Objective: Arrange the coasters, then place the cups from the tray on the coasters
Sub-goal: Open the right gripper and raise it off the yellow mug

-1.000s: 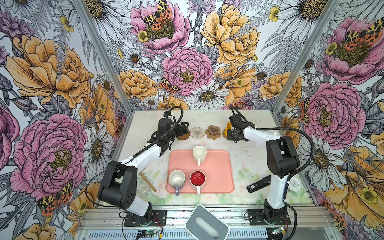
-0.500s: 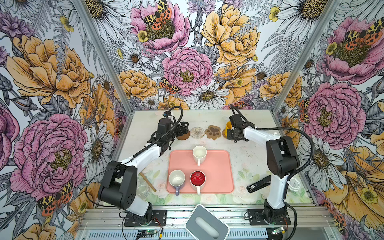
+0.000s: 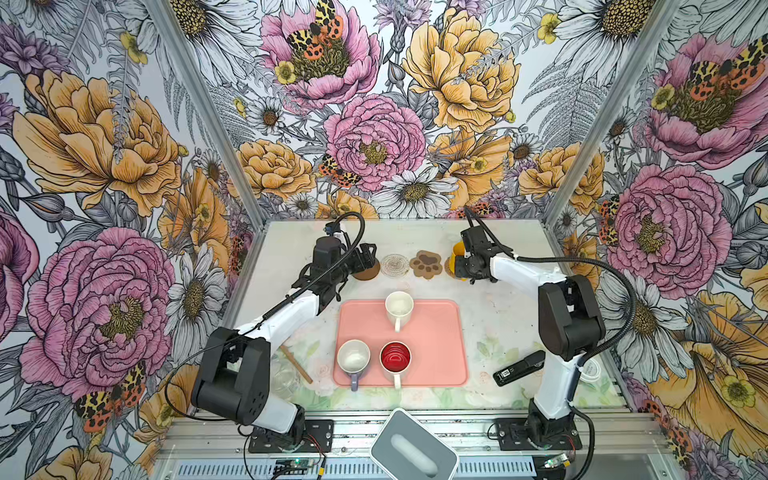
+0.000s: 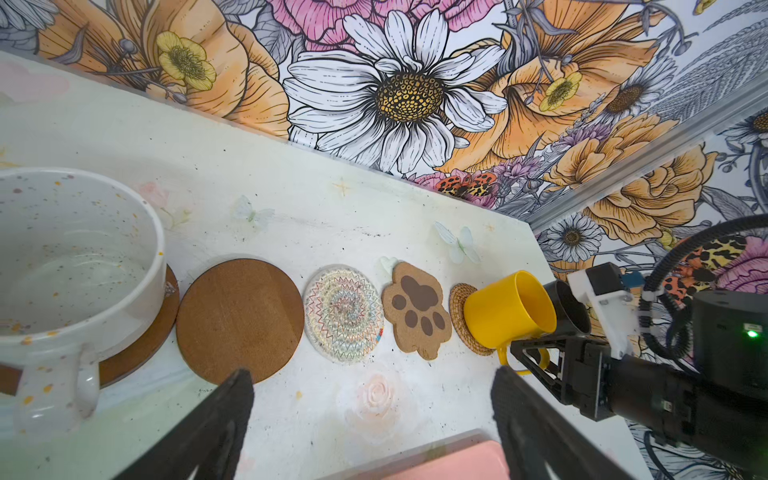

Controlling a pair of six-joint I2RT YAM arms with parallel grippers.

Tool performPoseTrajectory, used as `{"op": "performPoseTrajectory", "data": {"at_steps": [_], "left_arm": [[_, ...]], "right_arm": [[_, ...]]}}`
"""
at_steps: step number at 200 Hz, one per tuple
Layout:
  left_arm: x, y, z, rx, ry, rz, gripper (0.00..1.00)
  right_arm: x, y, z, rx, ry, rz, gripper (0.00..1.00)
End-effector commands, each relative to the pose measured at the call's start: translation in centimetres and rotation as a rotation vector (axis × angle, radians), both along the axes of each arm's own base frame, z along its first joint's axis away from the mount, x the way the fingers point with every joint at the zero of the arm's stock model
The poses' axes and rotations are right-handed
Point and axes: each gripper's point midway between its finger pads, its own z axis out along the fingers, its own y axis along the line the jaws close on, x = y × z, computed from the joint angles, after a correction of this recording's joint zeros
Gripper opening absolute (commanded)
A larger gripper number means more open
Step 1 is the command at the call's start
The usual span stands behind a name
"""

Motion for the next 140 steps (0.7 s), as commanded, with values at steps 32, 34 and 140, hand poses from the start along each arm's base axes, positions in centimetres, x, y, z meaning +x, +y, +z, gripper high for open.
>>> {"op": "performPoseTrajectory", "data": {"at_steps": [32, 34, 140], "left_arm": [[-0.4, 1.1, 0.9, 0.013, -0.026, 0.030, 0.91], [-0.4, 1.1, 0.9, 0.012, -0.026, 0.031, 0.91], [-1.4, 1.0, 1.8, 0.025, -0.038, 0.031, 0.91]], "right_arm": [[-0.4, -0.1, 6.9, 0.054, -0.156, -0.028, 0.46], [-0.5, -0.1, 7.2, 0.057, -0.163, -0.029, 0.46], [-3.7, 3.3, 18.5, 0.355, -0.478, -0.101, 0.50]]}}
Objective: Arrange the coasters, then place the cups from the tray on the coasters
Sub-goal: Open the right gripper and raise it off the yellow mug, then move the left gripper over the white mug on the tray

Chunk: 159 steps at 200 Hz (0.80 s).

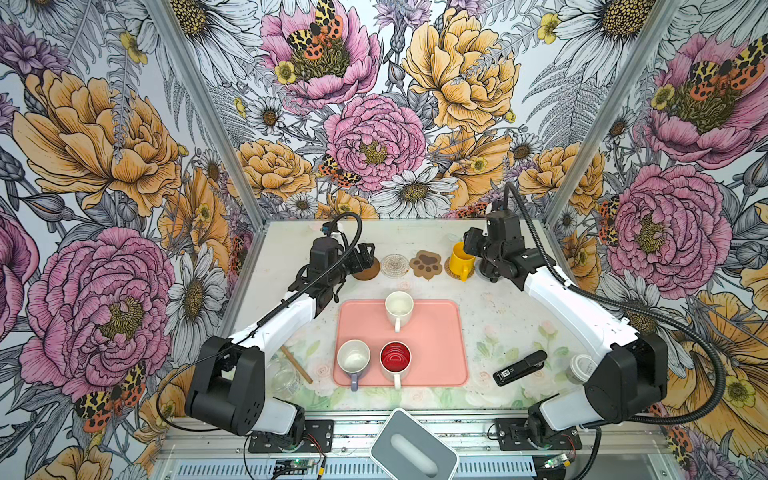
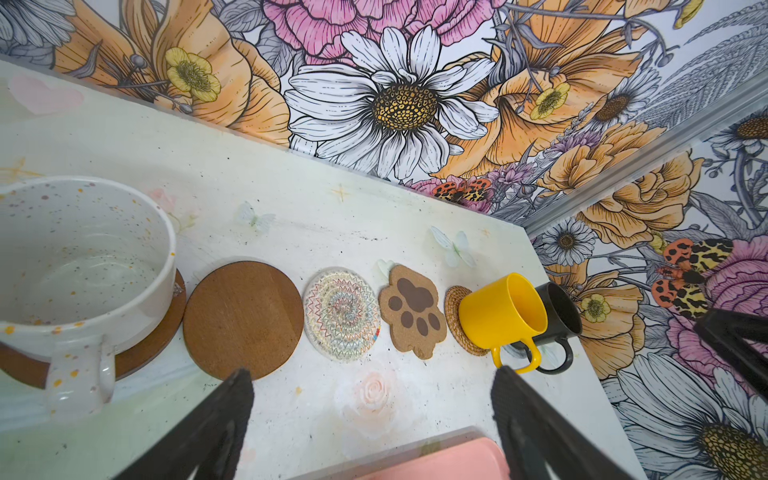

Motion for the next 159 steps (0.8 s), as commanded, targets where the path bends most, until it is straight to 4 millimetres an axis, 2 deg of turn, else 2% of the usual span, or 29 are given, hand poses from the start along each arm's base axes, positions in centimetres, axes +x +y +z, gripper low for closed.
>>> {"op": "performPoseTrajectory", "data": {"at_steps": [1, 33, 61, 99, 132, 159], "left_arm": [[-0.6, 0.5, 0.6, 0.027, -0.020, 0.018, 0.91], [-1.0, 0.3, 0.9, 0.045, -0.021, 0.013, 0.91], [-1.3, 0.0, 1.1, 0.088, -0.015, 0.000, 0.91], [-2.4, -2.1, 0.7, 0.210, 0.022, -0.101, 0.91], [-4.4, -4.1, 0.8, 0.313, 0.045, -0.199, 0.90], [-7.1, -5.3, -0.5, 0.353, 0.108, -0.264, 0.90]], "right_arm": [[-0.6, 1.4, 0.4, 0.115, -0.042, -0.009, 0.50], [-1.8, 2.9, -0.9, 0.176, -0.062, 0.028, 0.53], [-2.4, 2.6, -2.5, 0.186, -0.039, 0.029, 0.54], [-2.8, 3.2, -3.6, 0.231, -0.063, 0.061, 0.57], [-2.7, 3.2, -4.0, 0.276, -0.085, 0.078, 0.58], [-2.5, 2.9, -4.8, 0.274, -0.064, 0.073, 0.58]]}}
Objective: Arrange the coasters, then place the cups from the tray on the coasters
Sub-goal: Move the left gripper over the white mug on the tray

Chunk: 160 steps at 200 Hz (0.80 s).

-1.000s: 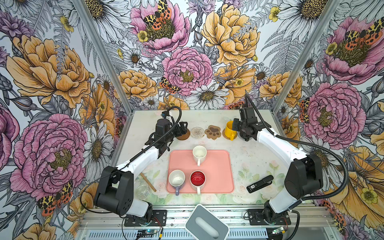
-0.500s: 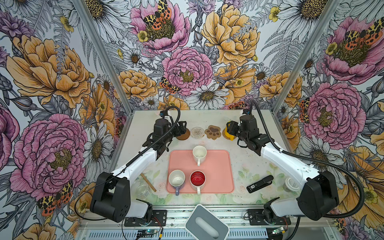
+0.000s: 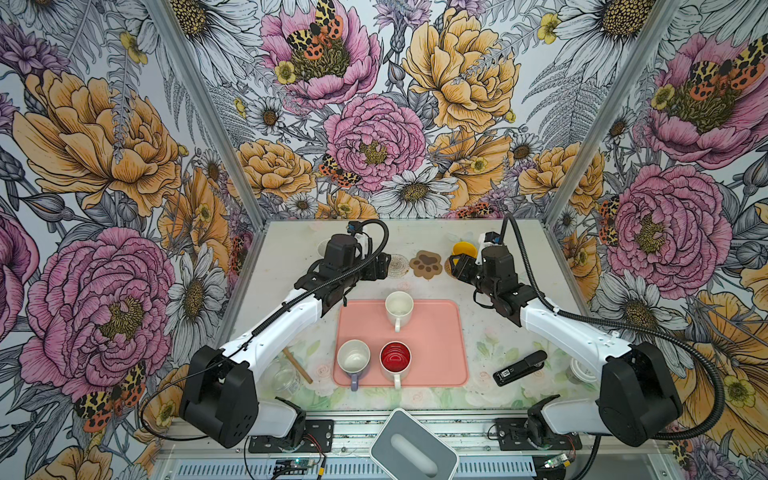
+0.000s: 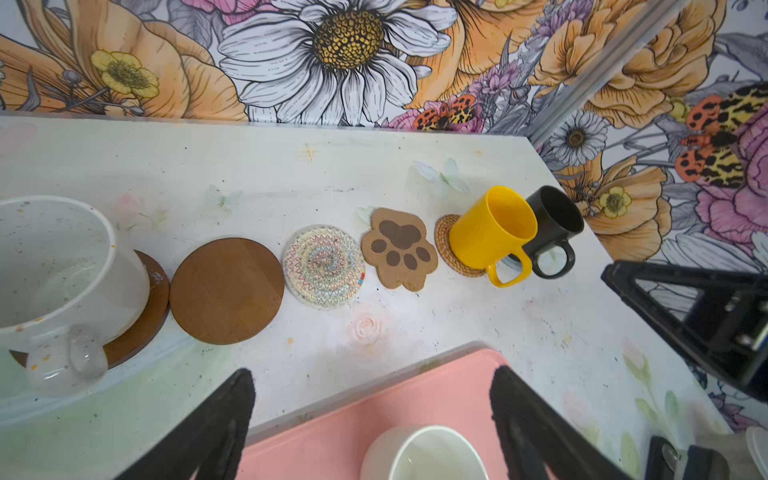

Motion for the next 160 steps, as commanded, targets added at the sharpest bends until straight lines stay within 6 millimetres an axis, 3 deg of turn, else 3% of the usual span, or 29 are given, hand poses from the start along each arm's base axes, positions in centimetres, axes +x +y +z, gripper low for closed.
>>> {"op": "performPoseTrajectory", "data": {"at_steps": [1, 25, 58, 81, 107, 160], "left_arm": [[-2.6, 0.0, -1.2, 0.101, 0.065, -0.046, 0.90], [-5.6, -0.7, -3.4, 0.158, 0.142, -0.093, 0.90], [-8.8, -1.6, -4.0, 0.192, 0.186, -0.141, 0.90], [-10.8, -1.1, -4.8, 0.265, 0.226, -0.146, 0.90], [-12.3, -0.6, -5.6, 0.271, 0.269, -0.128, 0.89], [-13.9, -1.7, -7.7, 0.267, 0.339, -0.132, 0.89]], "right_arm": [[0.5, 0.1, 1.7, 0.049, -0.059, 0.006, 0.58], [0.7, -0.5, 1.2, 0.047, -0.044, -0.002, 0.58], [0.9, -1.1, 0.5, 0.043, -0.033, -0.019, 0.58], [1.0, -1.2, 0.2, 0.047, -0.025, -0.020, 0.58], [1.1, -1.4, -0.2, 0.049, -0.018, -0.022, 0.59], [1.2, -1.4, -0.6, 0.062, -0.010, -0.019, 0.58]]}}
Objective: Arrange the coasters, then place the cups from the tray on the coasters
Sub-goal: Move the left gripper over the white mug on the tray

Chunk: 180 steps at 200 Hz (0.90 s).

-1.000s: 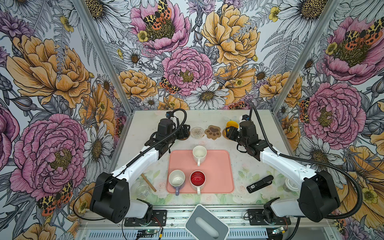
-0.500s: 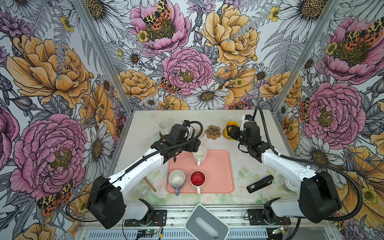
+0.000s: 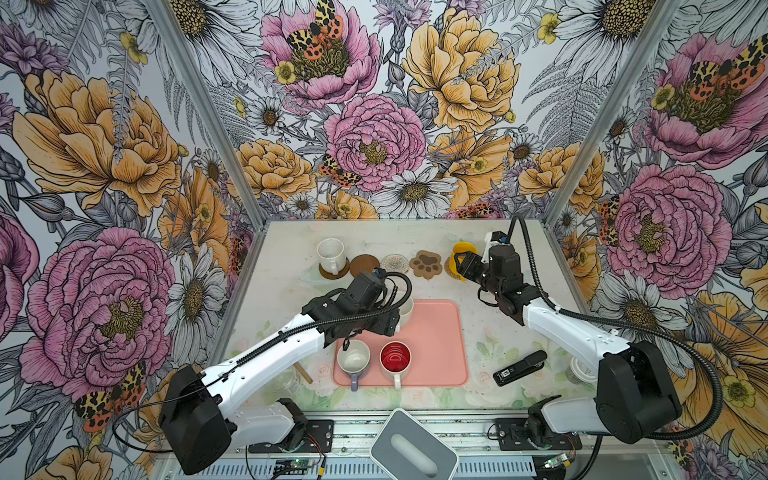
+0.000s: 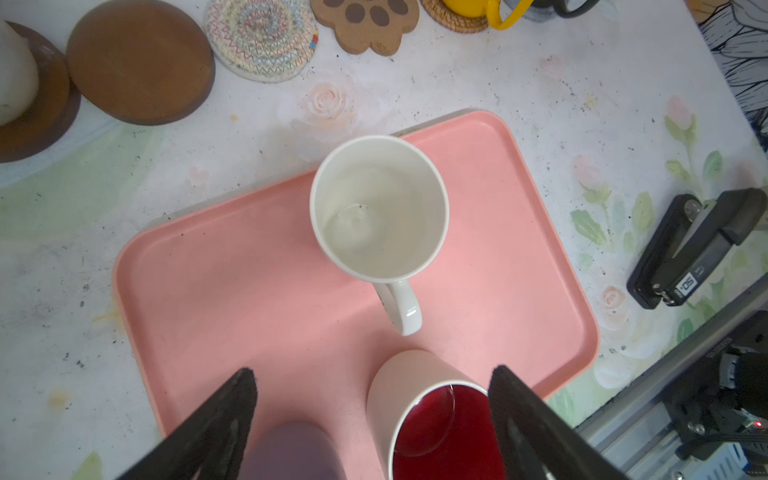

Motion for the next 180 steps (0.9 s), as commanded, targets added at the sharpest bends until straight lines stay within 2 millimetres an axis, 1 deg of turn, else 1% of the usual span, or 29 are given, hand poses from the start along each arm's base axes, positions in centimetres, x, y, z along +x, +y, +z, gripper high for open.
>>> {"op": "performPoseTrajectory", "data": {"at_steps": [1, 50, 85, 180], "left_arm": [[-0.5, -0.1, -1.1, 0.019, 0.032, 0.028, 0.89], [-0.3, -1.8, -3.2, 0.056, 0.099, 0.015, 0.86], [0.0, -2.5, -4.7, 0.082, 0.139, 0.030, 0.83], [1.2, -3.6, -6.0, 0.084, 0.168, 0.079, 0.77]], "right_arm": [[0.3, 0.0, -0.1, 0.019, -0.010, 0.004, 0.58], [0.2, -0.2, -0.2, 0.026, -0.008, -0.001, 0.58], [0.2, -0.7, -0.4, 0.029, -0.006, -0.012, 0.58], [0.5, -0.8, -1.1, 0.043, 0.006, -0.008, 0.59]]}}
